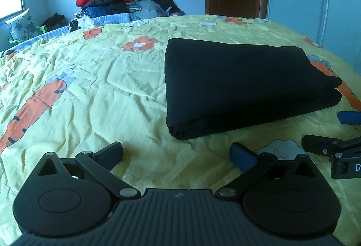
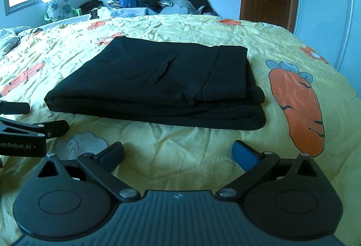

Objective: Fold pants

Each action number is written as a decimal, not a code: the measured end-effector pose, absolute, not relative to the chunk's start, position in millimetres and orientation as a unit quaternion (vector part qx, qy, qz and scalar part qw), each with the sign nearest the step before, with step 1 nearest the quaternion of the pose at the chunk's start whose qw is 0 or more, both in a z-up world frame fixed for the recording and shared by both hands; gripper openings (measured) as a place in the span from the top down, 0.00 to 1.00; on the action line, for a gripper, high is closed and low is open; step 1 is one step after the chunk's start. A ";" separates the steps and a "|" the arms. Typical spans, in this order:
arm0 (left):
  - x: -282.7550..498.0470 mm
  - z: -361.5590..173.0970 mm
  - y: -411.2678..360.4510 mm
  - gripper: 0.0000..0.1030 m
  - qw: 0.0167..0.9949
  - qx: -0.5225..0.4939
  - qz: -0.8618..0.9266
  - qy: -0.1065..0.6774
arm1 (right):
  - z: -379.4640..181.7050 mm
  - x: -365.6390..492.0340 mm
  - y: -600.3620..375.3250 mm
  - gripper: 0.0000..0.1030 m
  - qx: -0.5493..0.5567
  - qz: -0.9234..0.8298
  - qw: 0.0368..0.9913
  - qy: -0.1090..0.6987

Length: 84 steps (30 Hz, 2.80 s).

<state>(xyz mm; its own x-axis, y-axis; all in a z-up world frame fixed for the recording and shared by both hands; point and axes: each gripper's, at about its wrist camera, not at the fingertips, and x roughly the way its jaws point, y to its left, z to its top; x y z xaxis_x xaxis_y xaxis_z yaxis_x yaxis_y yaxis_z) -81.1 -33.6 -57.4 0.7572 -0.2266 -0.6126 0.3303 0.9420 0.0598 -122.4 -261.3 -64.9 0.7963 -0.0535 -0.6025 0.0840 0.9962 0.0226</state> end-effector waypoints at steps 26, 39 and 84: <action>-84.1 -57.4 -33.5 0.00 0.935 0.080 -0.143 0.313 | -65.2 -121.4 -259.7 0.00 0.020 -0.039 0.947 0.318; -85.1 -57.7 -33.0 0.00 0.936 0.080 -0.141 0.312 | -65.0 -120.7 -259.8 0.00 0.020 -0.039 0.947 0.318; -94.2 -40.0 -25.4 0.02 0.948 0.113 -0.133 0.267 | -36.0 -145.3 -276.1 0.00 0.041 -0.048 0.962 0.264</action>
